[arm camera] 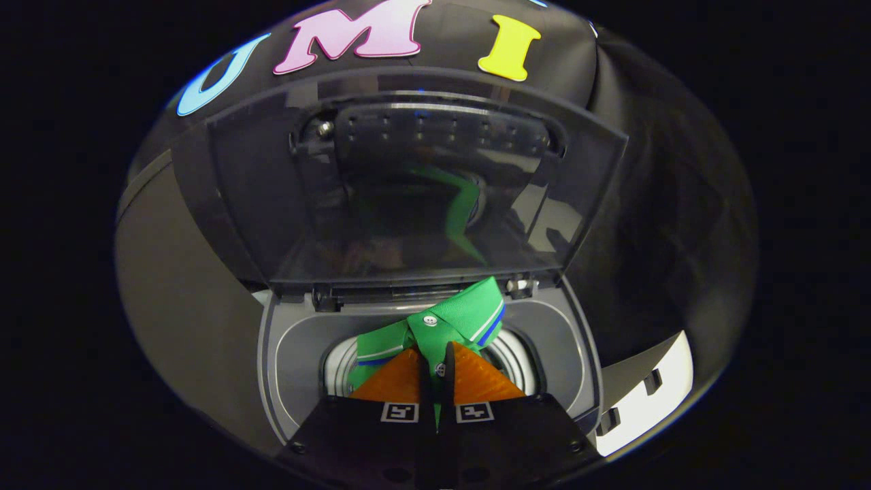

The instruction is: Put the clothes into the washing machine and then close the washing machine lid.

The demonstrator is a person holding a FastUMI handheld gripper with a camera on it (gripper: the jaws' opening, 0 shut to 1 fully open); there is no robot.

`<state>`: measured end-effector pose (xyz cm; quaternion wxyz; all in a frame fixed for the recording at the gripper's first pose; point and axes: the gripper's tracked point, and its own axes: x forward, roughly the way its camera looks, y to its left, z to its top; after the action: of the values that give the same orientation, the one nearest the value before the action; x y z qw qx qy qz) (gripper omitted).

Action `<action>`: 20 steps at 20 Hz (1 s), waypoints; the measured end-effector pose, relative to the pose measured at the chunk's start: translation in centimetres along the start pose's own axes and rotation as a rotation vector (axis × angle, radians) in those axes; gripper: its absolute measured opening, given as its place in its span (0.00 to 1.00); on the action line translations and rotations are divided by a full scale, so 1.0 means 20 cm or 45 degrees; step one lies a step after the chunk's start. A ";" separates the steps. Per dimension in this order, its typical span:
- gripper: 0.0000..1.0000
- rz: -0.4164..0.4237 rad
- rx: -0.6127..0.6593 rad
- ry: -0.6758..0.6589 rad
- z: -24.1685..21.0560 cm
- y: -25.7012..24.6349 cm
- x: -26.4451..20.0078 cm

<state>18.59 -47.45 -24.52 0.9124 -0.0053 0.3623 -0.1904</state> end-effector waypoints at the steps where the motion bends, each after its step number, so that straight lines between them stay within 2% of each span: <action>1: 0.05 0.007 0.007 0.017 -0.04 0.00 0.02; 10: 0.05 0.107 0.073 0.173 -0.29 0.05 0.24; 12: 0.06 0.089 0.070 0.216 -0.33 0.02 0.27; 13: 0.10 0.071 0.069 0.262 -0.38 0.01 0.27; 14: 0.16 0.077 0.071 0.272 -0.39 0.01 0.27; 15: 0.27 0.099 0.089 0.264 -0.37 0.02 0.28; 19: 1.00 0.121 0.089 0.274 -0.38 0.02 0.31; 20: 1.00 0.117 0.074 0.275 -0.38 0.01 0.31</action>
<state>17.73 -48.37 -34.34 0.8756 0.0585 0.4527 -0.1582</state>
